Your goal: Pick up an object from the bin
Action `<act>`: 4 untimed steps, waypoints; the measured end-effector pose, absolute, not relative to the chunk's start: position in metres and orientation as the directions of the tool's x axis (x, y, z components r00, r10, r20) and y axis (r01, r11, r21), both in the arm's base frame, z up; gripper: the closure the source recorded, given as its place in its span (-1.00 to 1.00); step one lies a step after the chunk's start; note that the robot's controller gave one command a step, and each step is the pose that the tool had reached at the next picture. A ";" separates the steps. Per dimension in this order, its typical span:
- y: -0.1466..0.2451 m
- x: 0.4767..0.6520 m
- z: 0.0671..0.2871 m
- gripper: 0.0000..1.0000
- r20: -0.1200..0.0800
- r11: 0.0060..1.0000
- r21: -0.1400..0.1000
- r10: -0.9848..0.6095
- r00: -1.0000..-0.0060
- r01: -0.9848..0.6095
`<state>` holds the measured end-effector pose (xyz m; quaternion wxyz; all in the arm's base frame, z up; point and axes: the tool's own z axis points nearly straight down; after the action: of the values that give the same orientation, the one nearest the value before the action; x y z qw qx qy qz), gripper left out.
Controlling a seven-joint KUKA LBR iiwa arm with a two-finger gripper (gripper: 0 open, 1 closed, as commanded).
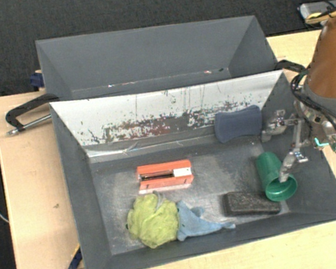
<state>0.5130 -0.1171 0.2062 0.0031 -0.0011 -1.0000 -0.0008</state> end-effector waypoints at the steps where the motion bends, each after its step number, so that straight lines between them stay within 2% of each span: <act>1: -0.117 0.515 0.210 -1.00 -0.001 1.000 0.000 0.000 -1.000 0.000; 2: -0.089 0.506 0.132 -1.00 -0.005 1.000 0.000 -0.027 -1.000 -0.027; 3: -0.065 0.496 0.121 -1.00 0.001 1.000 0.001 -0.021 -1.000 -0.021; 4: -0.077 0.494 0.137 -1.00 -0.006 0.999 0.001 0.038 -0.999 0.038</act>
Offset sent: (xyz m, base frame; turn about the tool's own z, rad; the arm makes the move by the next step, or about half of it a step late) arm -0.0157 0.0488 -0.1362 -0.0522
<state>0.4935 -0.0773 0.1373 -0.0032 -0.0192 -0.9998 -0.0002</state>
